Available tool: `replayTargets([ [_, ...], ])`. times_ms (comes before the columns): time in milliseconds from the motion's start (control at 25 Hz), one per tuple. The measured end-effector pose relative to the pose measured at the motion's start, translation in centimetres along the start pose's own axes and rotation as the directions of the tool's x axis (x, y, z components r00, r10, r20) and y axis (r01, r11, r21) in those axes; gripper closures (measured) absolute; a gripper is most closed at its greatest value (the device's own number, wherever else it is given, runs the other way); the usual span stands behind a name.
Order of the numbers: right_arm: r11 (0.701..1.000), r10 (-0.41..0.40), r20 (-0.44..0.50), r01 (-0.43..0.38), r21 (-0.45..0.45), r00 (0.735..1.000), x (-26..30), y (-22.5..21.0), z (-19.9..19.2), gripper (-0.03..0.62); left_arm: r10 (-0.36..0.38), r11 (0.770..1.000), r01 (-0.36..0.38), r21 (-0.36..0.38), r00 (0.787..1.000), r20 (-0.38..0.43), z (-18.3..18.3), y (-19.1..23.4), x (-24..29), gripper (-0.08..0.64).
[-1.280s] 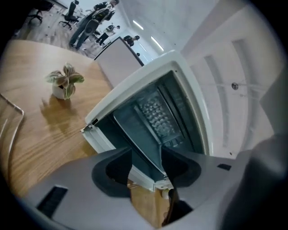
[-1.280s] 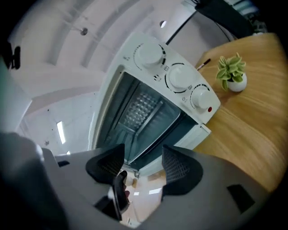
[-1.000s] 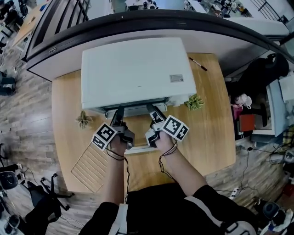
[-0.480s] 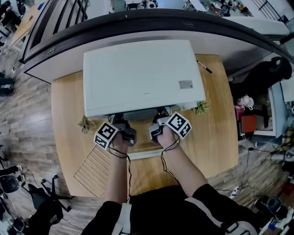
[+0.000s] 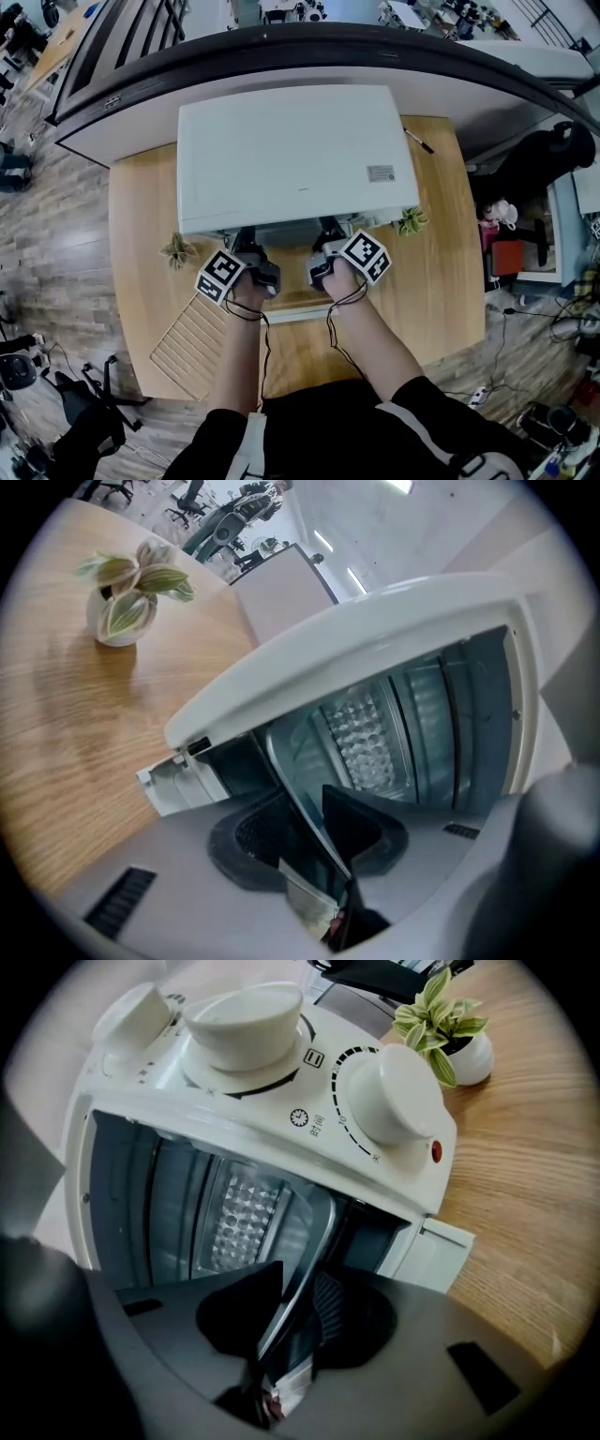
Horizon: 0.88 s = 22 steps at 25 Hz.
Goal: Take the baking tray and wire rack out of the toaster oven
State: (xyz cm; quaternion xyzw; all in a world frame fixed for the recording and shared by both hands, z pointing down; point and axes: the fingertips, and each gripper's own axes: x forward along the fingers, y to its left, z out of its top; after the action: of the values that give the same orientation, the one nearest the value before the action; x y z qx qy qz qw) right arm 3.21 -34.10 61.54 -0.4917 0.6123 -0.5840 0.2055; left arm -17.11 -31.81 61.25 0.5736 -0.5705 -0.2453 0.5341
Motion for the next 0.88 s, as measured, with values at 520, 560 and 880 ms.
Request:
replayTargets([
  [520, 1.000, 0.009, -0.032, -0.010, -0.023, 0.999, -2.8, -0.8, -1.3, 0.482, 0.035, 0.999, -0.034, 0.035, 0.999, -0.014, -1.7, 0.7, -3.0, 0.436],
  [560, 1.000, 0.009, -0.035, -0.010, -0.024, 0.999, -3.0, -0.9, -1.4, 0.480, 0.038, 0.999, -0.037, 0.035, 0.999, -0.015, -1.8, 0.7, -3.2, 0.436],
  [880, 1.000, 0.007, -0.045, -0.008, -0.022, 0.999, -4.6, -1.6, -2.3, 0.483, 0.065, 0.997, -0.065, 0.041, 0.998, -0.014, -2.8, 1.4, -4.9, 0.439],
])
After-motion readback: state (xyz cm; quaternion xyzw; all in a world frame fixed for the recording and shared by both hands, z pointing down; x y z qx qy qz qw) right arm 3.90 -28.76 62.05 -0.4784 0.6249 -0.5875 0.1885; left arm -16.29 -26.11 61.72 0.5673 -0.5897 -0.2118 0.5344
